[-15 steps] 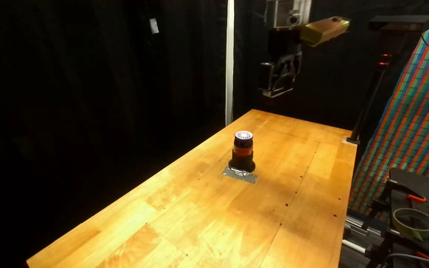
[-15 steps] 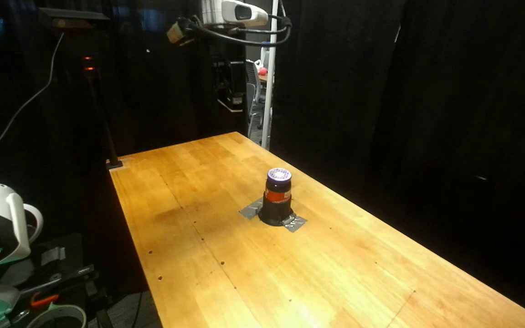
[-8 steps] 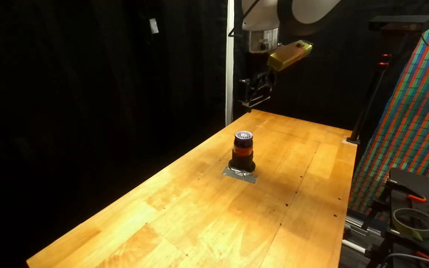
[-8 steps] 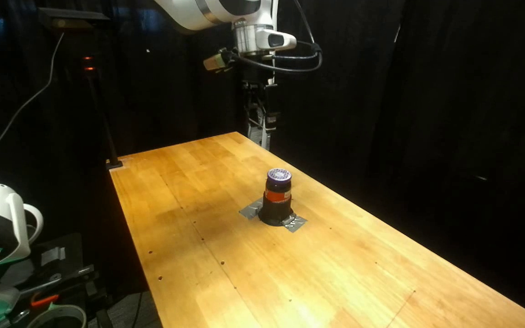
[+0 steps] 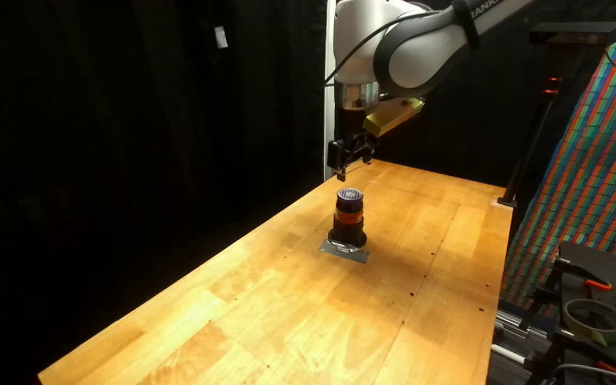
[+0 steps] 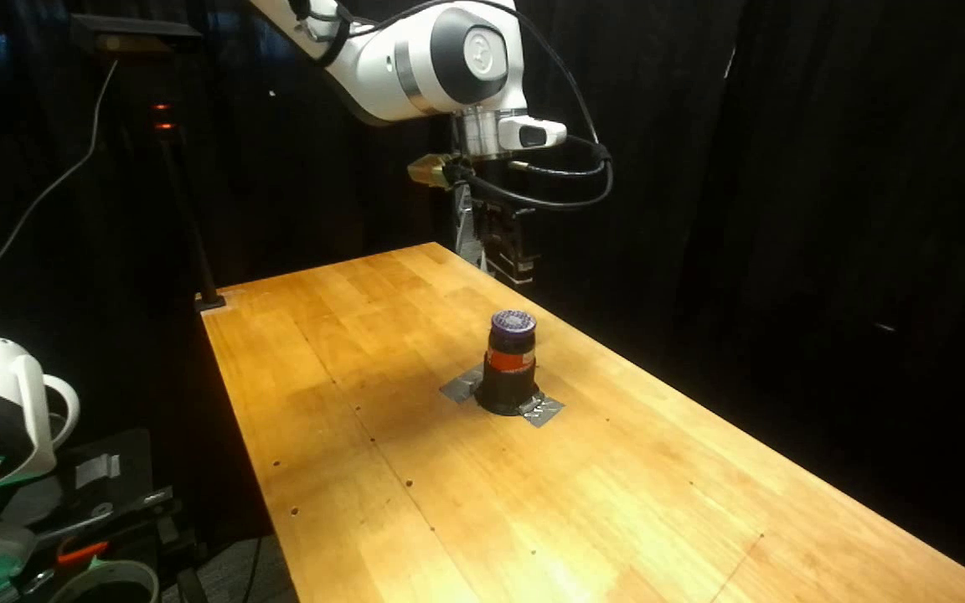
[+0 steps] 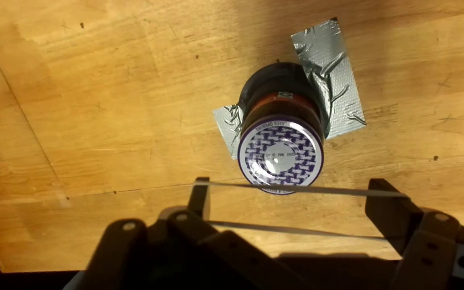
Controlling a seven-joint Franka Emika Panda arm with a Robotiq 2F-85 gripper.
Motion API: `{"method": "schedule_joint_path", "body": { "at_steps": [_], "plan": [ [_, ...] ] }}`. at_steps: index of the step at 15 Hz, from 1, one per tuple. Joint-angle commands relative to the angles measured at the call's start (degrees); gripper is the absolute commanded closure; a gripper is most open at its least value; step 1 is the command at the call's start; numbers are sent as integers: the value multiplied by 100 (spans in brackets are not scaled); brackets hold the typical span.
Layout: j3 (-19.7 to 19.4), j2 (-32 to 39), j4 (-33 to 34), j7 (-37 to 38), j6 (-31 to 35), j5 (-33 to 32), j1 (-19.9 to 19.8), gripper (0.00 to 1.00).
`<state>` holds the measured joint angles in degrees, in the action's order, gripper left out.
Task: Put the rubber band around the jar.
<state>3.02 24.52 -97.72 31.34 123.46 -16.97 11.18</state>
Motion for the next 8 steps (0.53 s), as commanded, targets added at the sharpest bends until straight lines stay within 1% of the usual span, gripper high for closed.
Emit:
{"method": "schedule_joint_path", "body": {
  "at_steps": [1, 5, 8],
  "plan": [
    [-323, 444, 398, 321, 245, -244, 269, 0],
    [-546, 808, 607, 534, 362, -443, 440, 0],
    [-650, 1027, 684, 560, 347, -434, 477, 0]
  ]
}}
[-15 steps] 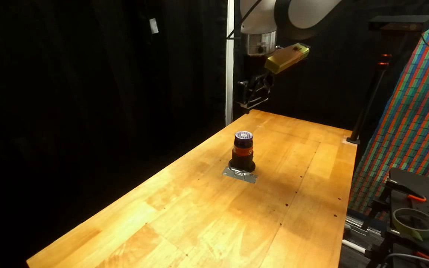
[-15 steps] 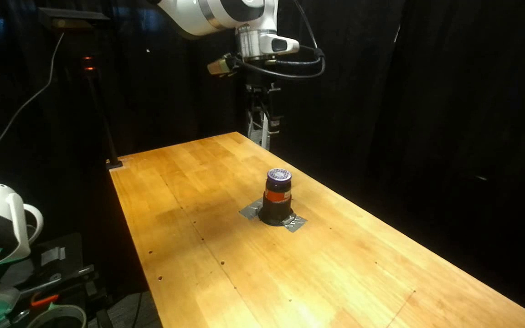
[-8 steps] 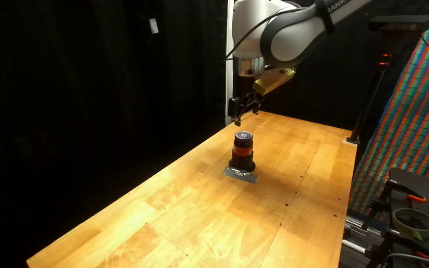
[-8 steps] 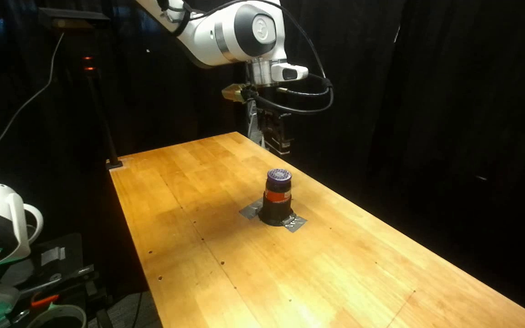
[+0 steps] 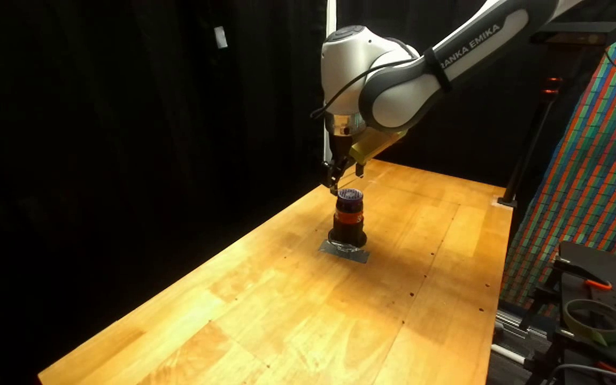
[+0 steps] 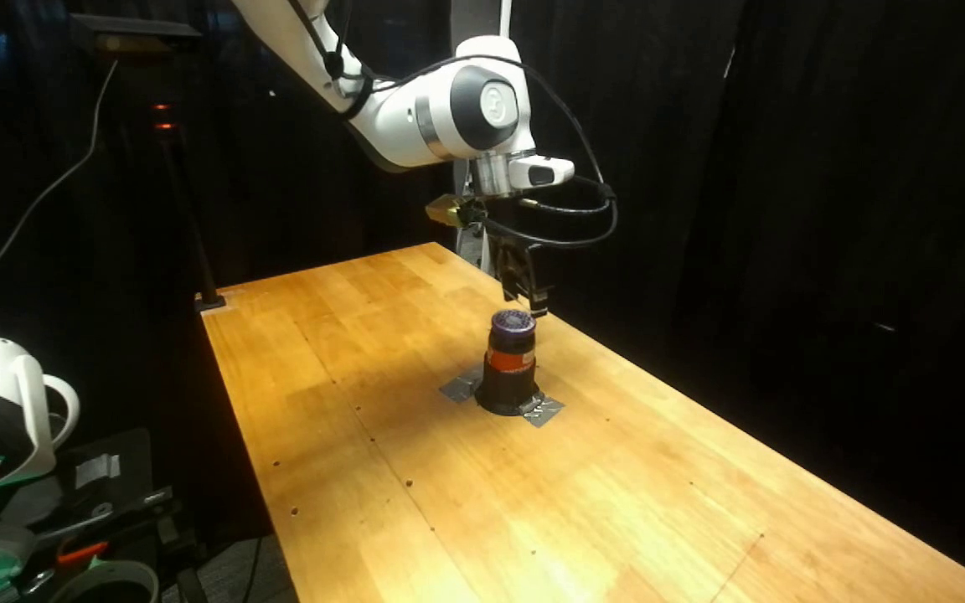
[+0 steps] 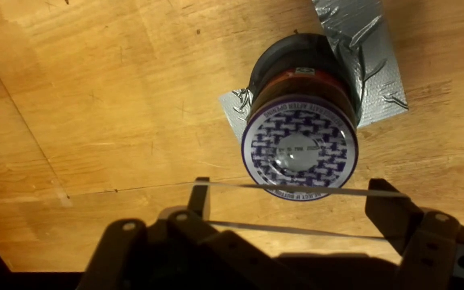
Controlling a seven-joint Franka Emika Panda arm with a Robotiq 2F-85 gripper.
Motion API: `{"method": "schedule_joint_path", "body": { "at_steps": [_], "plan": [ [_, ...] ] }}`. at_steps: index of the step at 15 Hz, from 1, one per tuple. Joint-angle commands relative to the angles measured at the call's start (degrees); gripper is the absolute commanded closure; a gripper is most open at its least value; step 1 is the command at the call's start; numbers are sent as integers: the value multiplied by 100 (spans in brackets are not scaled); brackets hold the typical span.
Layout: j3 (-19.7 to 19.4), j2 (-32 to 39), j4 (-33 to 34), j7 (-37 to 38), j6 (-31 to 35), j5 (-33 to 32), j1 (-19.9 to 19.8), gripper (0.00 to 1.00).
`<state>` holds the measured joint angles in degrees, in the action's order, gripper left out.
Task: Put the rubber band around the jar.
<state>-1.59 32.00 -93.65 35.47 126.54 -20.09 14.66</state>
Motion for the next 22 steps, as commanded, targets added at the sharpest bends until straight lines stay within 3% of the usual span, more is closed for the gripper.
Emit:
{"method": "schedule_joint_path", "body": {
  "at_steps": [1, 11, 22],
  "plan": [
    [-208, 344, 307, 118, 33, -94, 128, 0],
    [-234, 597, 232, 23, 213, 137, 107, 0],
    [-532, 799, 399, 618, 381, -24, 187, 0]
  ]
}}
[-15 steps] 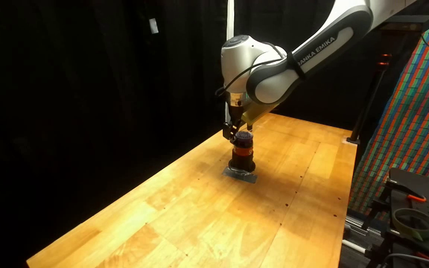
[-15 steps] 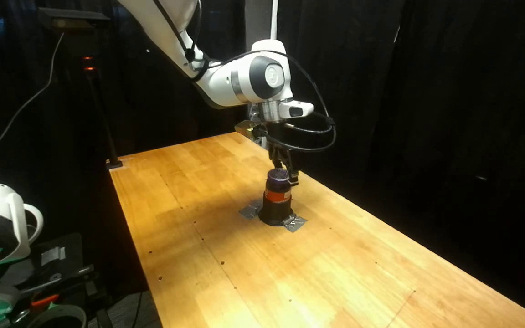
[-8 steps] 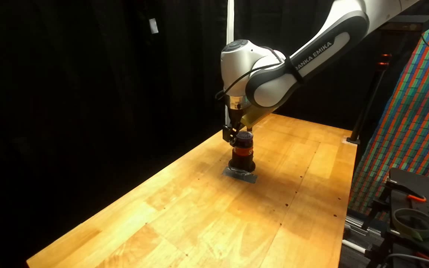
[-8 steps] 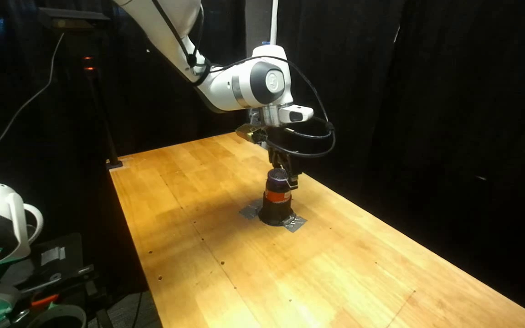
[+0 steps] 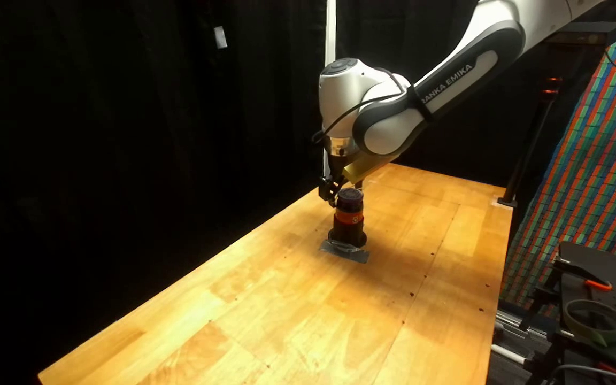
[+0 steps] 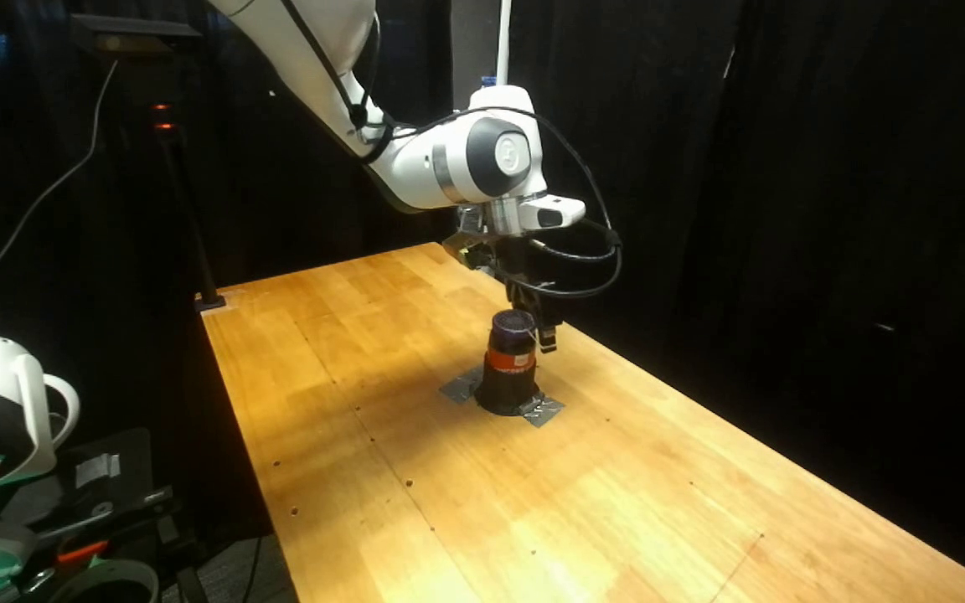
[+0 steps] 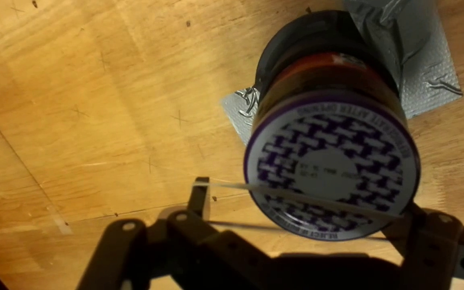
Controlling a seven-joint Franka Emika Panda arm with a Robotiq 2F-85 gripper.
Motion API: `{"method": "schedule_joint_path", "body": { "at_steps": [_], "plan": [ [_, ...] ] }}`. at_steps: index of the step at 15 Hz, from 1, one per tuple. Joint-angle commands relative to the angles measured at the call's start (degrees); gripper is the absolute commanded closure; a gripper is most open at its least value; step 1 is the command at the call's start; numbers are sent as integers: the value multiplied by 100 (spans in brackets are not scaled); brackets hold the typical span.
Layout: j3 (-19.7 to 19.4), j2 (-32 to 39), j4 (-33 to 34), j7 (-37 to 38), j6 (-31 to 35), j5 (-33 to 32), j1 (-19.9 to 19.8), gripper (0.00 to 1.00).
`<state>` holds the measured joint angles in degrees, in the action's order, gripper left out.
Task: Put the rubber band around the jar.
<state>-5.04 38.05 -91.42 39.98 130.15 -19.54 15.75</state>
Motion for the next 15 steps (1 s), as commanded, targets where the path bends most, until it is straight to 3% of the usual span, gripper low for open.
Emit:
{"method": "schedule_joint_path", "body": {
  "at_steps": [1, 9, 15],
  "plan": [
    [-160, 171, 147, 137, -7, -21, 42, 0],
    [85, -900, -1147, -92, 70, 402, -60, 0],
    [374, -1247, -1907, -396, 217, 772, -168, 0]
  ]
}}
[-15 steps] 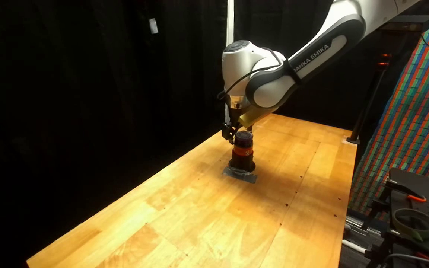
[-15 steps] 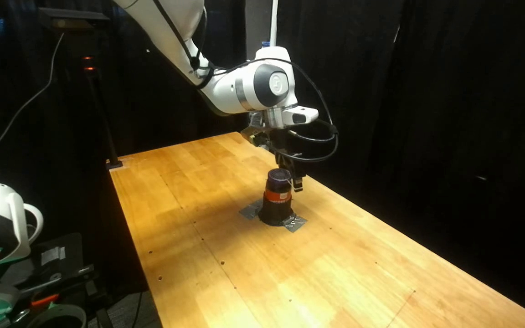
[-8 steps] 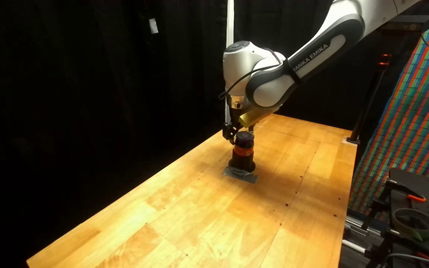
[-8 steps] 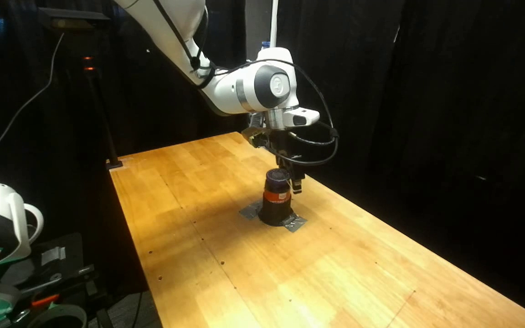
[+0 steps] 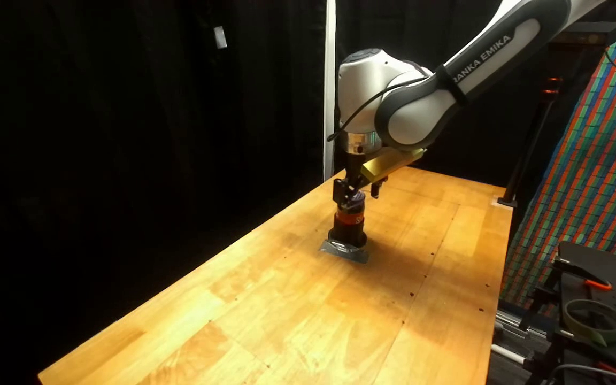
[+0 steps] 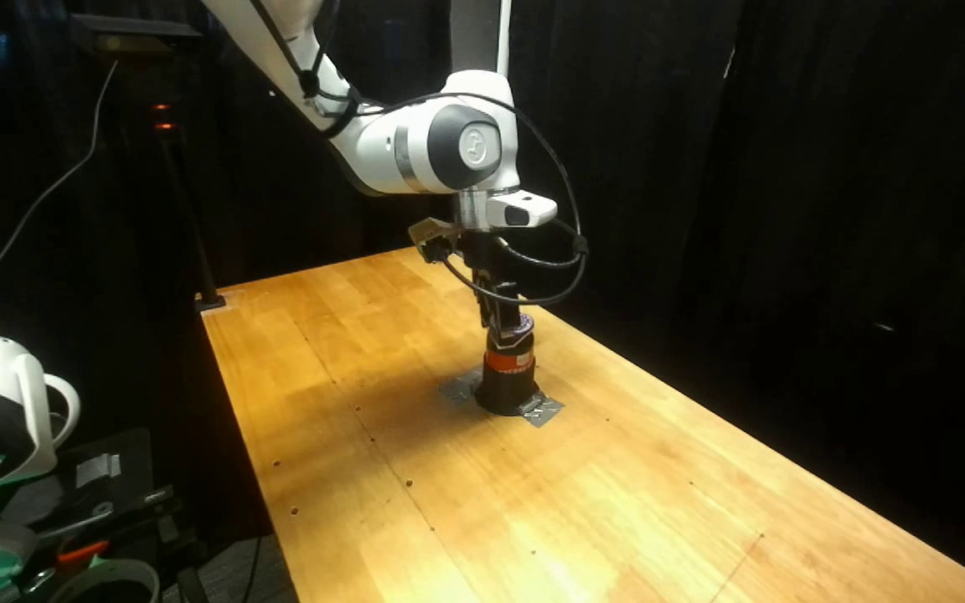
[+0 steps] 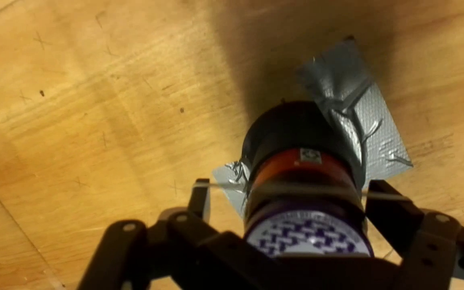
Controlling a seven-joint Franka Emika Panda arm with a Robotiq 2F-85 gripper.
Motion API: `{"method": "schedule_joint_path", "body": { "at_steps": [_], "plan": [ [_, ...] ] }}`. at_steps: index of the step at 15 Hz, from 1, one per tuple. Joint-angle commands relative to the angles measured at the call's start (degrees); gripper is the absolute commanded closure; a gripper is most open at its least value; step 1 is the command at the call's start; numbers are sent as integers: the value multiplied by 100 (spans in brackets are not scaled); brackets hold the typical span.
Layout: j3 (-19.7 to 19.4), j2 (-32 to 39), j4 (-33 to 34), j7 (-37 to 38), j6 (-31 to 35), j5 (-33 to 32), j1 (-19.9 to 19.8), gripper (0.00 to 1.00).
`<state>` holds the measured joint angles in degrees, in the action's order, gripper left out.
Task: Put the rubber band around the jar.
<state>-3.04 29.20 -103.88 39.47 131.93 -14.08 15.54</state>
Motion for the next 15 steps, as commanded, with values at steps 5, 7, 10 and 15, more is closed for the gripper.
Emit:
{"method": "schedule_joint_path", "body": {
  "at_steps": [5, 7, 10, 15],
  "plan": [
    [150, -655, -1349, -409, 340, 148, -105, 0],
    [103, -922, -1715, -308, 789, 40, -69, 27],
    [-4, -1473, -2419, -67, 1805, -348, 54, 51],
    [-222, -2105, -3507, 528, 3379, -1445, 207, 89]
  ]
}}
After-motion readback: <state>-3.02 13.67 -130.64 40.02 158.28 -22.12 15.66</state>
